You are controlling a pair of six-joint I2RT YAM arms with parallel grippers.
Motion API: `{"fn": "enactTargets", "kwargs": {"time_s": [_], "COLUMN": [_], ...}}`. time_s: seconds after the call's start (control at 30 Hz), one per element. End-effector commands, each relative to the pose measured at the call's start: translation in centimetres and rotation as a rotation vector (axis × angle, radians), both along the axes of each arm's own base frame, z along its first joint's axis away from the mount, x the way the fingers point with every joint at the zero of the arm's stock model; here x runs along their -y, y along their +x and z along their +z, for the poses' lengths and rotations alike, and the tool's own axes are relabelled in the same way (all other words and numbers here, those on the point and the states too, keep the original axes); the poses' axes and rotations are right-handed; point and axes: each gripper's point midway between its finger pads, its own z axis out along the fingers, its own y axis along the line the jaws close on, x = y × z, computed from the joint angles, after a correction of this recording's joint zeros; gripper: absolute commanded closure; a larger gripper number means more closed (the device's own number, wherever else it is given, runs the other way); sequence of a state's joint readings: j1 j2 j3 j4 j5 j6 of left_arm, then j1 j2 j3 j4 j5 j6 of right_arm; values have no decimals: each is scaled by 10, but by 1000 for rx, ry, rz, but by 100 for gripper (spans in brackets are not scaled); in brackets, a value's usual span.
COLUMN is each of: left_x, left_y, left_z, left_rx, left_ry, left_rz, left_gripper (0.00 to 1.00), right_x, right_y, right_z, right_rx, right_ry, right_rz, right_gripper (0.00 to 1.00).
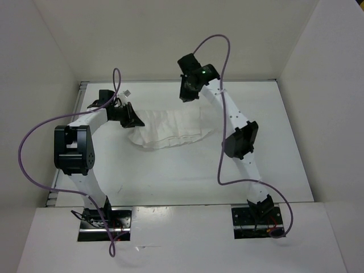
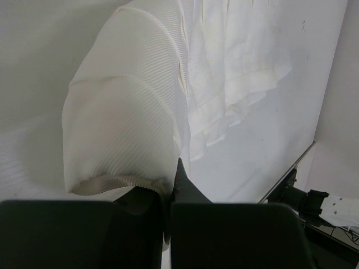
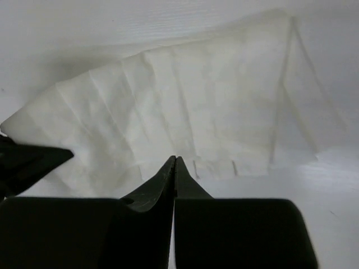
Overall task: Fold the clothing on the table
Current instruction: Fold the skirt
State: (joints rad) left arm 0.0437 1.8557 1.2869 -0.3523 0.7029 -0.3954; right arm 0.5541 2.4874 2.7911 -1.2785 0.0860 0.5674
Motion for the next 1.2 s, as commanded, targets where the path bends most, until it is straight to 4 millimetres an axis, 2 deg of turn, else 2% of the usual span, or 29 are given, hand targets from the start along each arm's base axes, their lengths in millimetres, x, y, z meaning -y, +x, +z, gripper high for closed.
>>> {"fn": "enactTargets", "kwargs": {"time_s": [0.0, 0.07, 0.1, 0.13, 0.17, 0.2, 0.27, 0.3, 0.33, 0.37, 0.4, 0.47, 0.5, 0.53, 0.57, 0.63, 0.67, 0.73, 0.77, 0.9, 1.07, 1.13, 1.17], "left_x": [1, 1, 3, 2, 3, 3, 4, 3, 3, 2, 2, 13, 25, 24, 38, 49, 59, 65, 76, 82, 85, 85, 85], "left_y": [8, 6, 5, 7, 5, 4, 4, 1, 3, 4, 5, 7, 5, 8, 9, 7, 10, 12, 11, 18, 18, 18, 18], "left_z": [29, 25, 26, 27, 24, 19, 16, 9, 4, 4, 0, -9, -11, -10, -11, -23, -19, -27, -28, -27, -26, -22, -22], "left_rx": [89, 79, 79, 91, 82, 75, 66, 45, 42, 37, 29, 12, 11, 21, 24, 5, 21, 8, 4, 11, 11, 20, 21], "left_ry": [-20, -21, -30, -29, -30, -30, -38, -34, -27, -24, -20, 20, 35, 49, 57, 77, 77, 77, 73, 73, 81, 80, 80], "left_rz": [-15, -15, -21, -21, -21, -21, -26, -33, -44, -50, -56, -87, -120, -112, -143, -164, -186, -198, -216, -227, -231, -231, -231], "left_gripper": [100, 100, 100, 100, 100, 100, 100, 100, 100, 100, 100, 100, 100, 100, 100, 100, 100, 100, 100, 100, 99, 99, 99], "right_x": [35, 51, 49, 55, 55, 48, 40, 29, 17, 12, 5, -4, -4, -6, -6, -8, -9, -12, -13, -5, 27, 37, 44], "right_y": [-28, -40, -54, -66, -74, -80, -80, -87, -85, -79, -79, -69, -68, -66, -66, -64, -65, -65, -63, -50, -23, -15, -8], "right_z": [36, 30, 37, 16, 11, 2, -8, -12, -18, -11, -12, -6, -11, -13, -13, -8, -12, -15, -20, -26, -40, -54, -53], "right_rx": [51, 51, 61, 8, -10, -2, 11, 3, 8, 47, 52, 100, 94, 93, 93, 105, 100, 98, 99, 95, 91, 72, 74], "right_ry": [-130, -237, -254, -309, -329, -335, -340, -311, -272, -252, -225, -191, -201, -202, -202, -194, -188, -179, -184, -163, -165, -175, -164], "right_rz": [-43, -60, -44, -31, -11, 23, 95, 142, 188, 194, 218, 226, 234, 234, 234, 233, 238, 244, 252, 230, 149, 126, 111], "right_gripper": [98, 97, 97, 95, 95, 95, 93, 93, 91, 91, 91, 90, 90, 89, 89, 89, 89, 87, 87, 87, 87, 87, 87]}}
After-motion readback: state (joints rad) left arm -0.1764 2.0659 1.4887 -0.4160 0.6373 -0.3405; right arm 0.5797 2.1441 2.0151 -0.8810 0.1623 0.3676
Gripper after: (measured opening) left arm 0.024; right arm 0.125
